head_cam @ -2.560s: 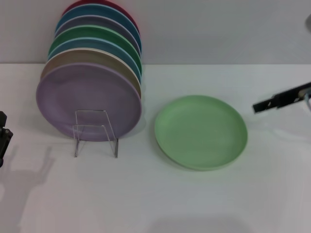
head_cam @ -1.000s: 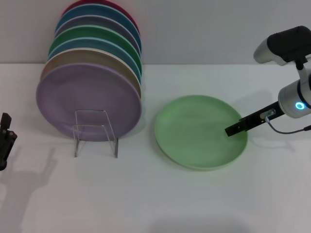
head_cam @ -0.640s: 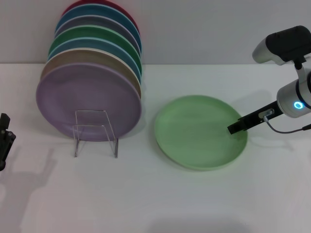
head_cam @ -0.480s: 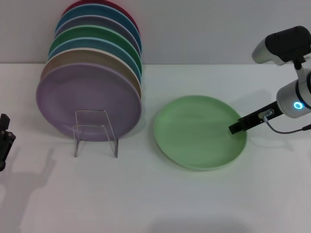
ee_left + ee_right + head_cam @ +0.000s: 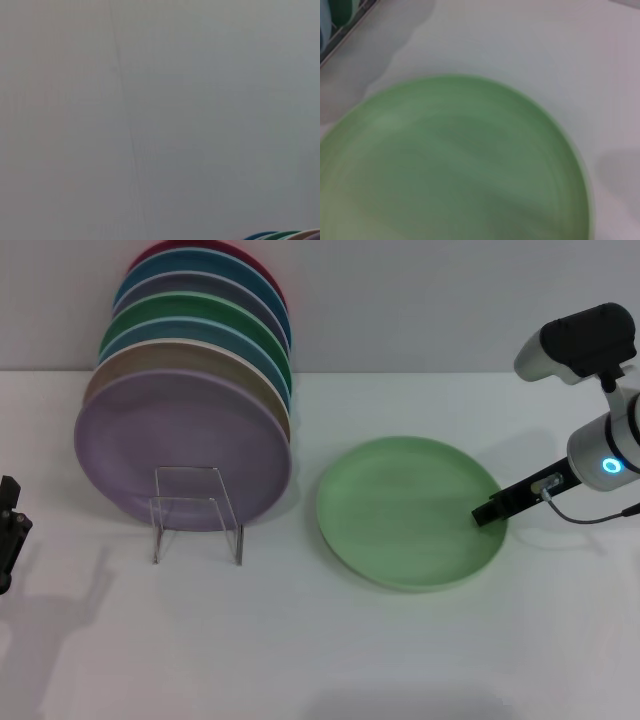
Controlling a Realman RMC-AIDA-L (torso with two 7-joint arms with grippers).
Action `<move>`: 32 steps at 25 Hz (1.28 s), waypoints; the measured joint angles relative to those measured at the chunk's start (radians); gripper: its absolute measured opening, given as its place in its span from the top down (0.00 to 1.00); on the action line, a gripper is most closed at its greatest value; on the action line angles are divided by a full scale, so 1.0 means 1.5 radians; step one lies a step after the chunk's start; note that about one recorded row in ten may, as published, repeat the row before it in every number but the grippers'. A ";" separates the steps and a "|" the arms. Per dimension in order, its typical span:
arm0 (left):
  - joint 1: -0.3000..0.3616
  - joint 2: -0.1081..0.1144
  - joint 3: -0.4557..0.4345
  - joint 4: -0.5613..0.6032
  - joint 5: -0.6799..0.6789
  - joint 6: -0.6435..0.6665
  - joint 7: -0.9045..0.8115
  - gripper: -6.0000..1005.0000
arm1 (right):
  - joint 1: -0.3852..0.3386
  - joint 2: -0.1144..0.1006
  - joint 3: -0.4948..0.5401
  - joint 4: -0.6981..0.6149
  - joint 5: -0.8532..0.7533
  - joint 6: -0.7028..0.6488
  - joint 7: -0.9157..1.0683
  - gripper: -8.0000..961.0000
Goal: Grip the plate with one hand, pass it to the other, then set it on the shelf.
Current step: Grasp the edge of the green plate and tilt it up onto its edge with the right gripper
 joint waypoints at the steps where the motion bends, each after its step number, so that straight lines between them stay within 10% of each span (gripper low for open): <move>1: 0.000 0.000 0.000 0.000 0.000 0.000 0.000 0.16 | 0.001 0.000 -0.010 -0.002 0.000 -0.003 0.007 0.58; 32: -0.002 0.001 0.000 -0.005 0.000 0.006 0.000 0.16 | -0.066 0.018 -0.059 0.108 0.065 0.010 -0.040 0.89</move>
